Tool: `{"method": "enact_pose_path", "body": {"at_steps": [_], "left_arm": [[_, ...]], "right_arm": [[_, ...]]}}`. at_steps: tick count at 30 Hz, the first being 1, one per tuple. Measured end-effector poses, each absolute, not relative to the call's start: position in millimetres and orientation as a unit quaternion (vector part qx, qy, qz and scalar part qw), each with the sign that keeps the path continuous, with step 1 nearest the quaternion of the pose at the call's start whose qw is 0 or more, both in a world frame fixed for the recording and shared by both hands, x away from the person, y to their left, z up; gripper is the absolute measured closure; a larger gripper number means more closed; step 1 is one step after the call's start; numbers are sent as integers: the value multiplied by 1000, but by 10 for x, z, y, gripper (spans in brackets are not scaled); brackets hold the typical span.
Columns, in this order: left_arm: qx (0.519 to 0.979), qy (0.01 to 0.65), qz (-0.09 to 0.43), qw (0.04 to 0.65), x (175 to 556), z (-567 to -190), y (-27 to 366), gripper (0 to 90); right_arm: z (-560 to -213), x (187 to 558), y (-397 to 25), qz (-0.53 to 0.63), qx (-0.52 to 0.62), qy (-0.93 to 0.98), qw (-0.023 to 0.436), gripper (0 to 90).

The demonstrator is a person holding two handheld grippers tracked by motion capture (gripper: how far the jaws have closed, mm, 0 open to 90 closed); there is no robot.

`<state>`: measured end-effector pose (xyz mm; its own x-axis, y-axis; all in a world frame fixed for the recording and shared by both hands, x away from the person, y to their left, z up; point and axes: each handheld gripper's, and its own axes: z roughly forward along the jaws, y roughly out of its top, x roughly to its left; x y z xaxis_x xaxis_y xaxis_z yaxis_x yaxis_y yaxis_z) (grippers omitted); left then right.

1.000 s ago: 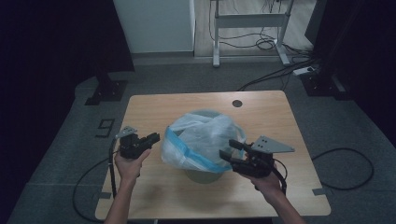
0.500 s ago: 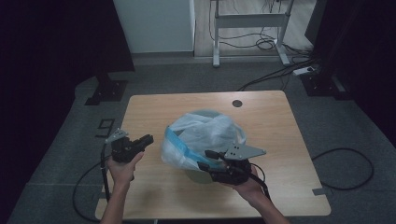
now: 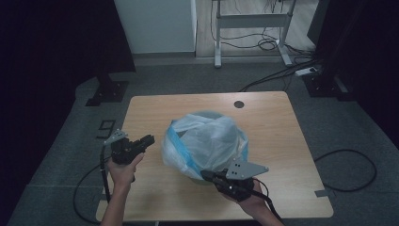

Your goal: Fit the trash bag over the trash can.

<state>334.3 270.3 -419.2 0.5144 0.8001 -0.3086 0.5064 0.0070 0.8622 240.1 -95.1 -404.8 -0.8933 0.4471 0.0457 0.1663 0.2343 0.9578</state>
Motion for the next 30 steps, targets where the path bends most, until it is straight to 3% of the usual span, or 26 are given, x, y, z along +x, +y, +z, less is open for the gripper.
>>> {"method": "enact_pose_path", "body": {"at_steps": [12,30], "left_arm": [[692,467,133,534,3353,-4153,2643,761],[702,423,146,555,3232,-3856,2385,440]], "right_arm": [[-4718,2382,-894,552,226,798,91,891],[-4833,2475,-903,550,251,791,92,890]]}}
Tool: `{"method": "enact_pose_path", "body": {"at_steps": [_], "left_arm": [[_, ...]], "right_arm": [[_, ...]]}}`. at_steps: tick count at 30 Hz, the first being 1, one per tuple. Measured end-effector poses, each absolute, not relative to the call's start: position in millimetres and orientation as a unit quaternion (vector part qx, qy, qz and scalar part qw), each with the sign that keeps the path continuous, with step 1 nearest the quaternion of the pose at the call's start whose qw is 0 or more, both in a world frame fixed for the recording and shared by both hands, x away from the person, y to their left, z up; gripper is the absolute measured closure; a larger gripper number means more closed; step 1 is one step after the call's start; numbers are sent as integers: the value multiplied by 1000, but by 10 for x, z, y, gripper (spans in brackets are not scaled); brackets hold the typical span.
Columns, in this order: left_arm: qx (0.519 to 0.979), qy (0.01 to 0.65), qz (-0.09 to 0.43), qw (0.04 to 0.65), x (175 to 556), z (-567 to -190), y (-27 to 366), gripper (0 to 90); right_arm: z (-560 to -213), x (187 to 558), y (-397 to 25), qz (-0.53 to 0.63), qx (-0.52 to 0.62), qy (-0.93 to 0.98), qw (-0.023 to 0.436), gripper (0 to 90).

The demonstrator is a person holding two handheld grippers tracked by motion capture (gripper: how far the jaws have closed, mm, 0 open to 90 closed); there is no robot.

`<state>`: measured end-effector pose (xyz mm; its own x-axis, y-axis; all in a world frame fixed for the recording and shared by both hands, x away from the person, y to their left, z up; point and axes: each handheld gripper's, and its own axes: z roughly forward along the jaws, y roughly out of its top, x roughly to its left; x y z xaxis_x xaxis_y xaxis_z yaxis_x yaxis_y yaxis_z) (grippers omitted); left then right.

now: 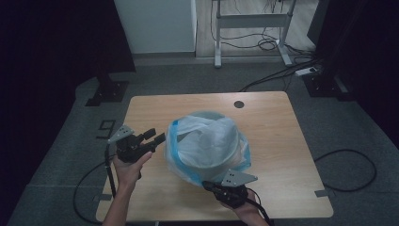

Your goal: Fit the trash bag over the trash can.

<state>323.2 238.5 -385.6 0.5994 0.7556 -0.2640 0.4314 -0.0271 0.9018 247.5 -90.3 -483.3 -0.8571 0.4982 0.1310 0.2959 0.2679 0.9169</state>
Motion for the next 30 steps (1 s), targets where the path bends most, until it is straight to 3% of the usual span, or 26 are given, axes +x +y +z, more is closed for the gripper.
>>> {"method": "enact_pose_path", "body": {"at_steps": [8,16,30], "left_arm": [[734,405,143,525,3155,-3718,2110,306],[747,412,134,505,3197,-3757,1949,285],[737,408,146,519,3156,-3832,2055,833]], "right_arm": [[-4837,2474,-922,549,256,790,94,890],[-4840,2463,-920,550,257,789,96,889],[-4822,2461,-966,557,262,782,100,889]]}}
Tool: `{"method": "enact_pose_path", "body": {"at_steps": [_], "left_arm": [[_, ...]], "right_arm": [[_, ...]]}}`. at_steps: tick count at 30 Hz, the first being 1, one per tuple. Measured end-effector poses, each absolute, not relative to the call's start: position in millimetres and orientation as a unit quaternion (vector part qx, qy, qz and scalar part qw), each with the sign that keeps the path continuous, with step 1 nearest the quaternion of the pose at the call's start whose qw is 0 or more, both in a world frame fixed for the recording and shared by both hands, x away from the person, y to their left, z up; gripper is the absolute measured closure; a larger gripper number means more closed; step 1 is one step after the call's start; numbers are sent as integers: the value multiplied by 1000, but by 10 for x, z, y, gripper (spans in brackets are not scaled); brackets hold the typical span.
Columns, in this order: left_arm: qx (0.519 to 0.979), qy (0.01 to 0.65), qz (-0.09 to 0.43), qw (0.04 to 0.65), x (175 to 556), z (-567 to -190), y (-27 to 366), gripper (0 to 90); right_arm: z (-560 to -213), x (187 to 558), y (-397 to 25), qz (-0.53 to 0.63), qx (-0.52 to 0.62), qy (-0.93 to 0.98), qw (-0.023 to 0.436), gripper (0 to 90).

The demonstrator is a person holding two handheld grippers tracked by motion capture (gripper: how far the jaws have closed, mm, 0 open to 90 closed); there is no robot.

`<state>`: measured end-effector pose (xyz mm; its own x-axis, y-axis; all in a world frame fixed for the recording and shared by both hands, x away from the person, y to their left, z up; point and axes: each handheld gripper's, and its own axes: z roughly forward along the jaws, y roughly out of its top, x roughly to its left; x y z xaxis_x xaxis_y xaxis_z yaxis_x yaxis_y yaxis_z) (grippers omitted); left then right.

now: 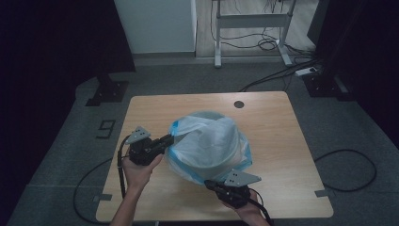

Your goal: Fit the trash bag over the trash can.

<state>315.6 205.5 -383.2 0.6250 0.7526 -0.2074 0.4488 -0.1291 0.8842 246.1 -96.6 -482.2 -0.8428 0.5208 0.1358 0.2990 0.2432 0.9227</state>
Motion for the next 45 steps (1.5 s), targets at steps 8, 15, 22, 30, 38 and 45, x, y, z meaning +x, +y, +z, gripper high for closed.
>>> {"method": "enact_pose_path", "body": {"at_steps": [8,15,22,30,38,45], "left_arm": [[713,430,147,534,3168,-3928,2202,898],[712,461,145,510,3254,-4138,2264,898],[722,475,138,484,3347,-4304,2232,898],[735,482,120,461,3388,-4488,2193,897],[735,481,117,463,3400,-4504,2175,896],[730,483,118,468,3392,-4507,2178,896]], "right_arm": [[-4813,2460,-962,560,260,780,99,889],[-4835,2467,-953,559,262,781,96,889],[-4918,2488,-947,551,268,785,91,890],[-5061,2522,-984,539,279,790,87,882],[-4773,2329,-1355,574,273,757,152,647],[-4556,2413,-1913,585,302,724,205,514]]}}
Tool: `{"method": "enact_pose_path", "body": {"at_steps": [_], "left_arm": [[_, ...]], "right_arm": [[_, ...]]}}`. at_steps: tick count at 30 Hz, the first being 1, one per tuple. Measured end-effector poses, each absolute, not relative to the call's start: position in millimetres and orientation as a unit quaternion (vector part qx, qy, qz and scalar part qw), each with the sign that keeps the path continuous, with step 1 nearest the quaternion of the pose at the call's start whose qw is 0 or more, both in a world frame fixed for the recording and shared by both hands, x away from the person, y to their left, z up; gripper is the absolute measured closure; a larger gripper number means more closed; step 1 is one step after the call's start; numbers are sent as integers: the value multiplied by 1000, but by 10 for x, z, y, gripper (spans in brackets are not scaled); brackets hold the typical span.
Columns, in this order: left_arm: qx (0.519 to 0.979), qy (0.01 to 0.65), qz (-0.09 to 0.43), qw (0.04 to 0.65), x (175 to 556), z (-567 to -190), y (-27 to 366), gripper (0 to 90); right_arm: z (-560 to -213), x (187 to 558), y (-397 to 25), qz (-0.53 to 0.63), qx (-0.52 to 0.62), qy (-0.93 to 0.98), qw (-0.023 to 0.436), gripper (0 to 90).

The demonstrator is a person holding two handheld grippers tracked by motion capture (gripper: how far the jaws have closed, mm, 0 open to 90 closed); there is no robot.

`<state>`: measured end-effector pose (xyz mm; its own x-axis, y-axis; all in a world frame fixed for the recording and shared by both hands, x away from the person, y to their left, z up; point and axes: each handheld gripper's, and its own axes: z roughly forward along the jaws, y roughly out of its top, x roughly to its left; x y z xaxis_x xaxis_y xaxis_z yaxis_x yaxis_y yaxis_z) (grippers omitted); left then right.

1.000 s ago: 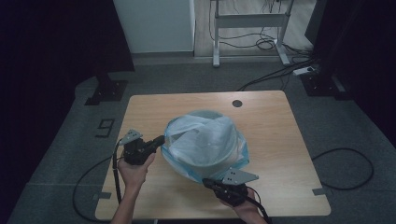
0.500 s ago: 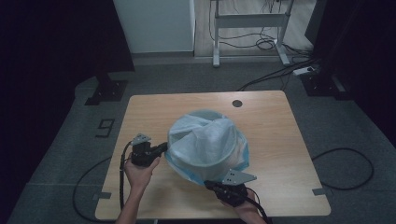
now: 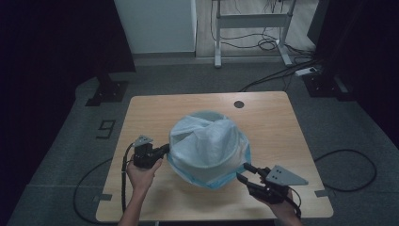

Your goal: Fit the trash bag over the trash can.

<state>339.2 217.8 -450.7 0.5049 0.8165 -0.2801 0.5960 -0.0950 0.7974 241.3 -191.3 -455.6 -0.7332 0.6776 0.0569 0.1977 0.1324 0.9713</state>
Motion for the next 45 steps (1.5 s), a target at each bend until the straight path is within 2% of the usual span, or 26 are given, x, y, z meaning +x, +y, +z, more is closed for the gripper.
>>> {"method": "enact_pose_path", "body": {"at_steps": [3,6,9,11,13,14,15,16,21,23,30,45], "left_arm": [[730,483,117,469,3392,-4505,2182,896],[730,483,116,470,3390,-4494,2182,896],[730,482,115,471,3387,-4484,2186,896],[730,482,116,471,3387,-4480,2194,896],[729,482,116,472,3389,-4481,2204,896],[729,482,116,472,3389,-4481,2204,896],[729,484,116,469,3400,-4489,2211,896],[729,487,117,467,3410,-4499,2213,896],[744,490,116,439,3489,-4566,2153,897],[752,491,109,426,3540,-4607,2115,897],[763,490,94,411,3590,-4708,2059,896],[766,491,66,409,3556,-4812,2026,894]], "right_arm": [[-4521,2476,-1977,581,301,726,213,481],[-4488,2628,-2005,573,290,738,209,395],[-4486,2731,-1972,566,277,751,197,402],[-4490,2776,-1940,564,270,757,191,508],[-4504,2814,-1897,556,265,766,184,704],[-4504,2814,-1897,556,265,766,184,704],[-4522,2847,-1873,549,274,766,194,863],[-4531,2864,-1872,550,277,763,196,887],[-4680,2995,-1869,550,306,752,196,890],[-4889,3099,-1836,554,333,744,170,890],[-5167,3198,-1758,540,353,751,144,890],[-5316,3244,-1752,515,368,764,124,889]]}}
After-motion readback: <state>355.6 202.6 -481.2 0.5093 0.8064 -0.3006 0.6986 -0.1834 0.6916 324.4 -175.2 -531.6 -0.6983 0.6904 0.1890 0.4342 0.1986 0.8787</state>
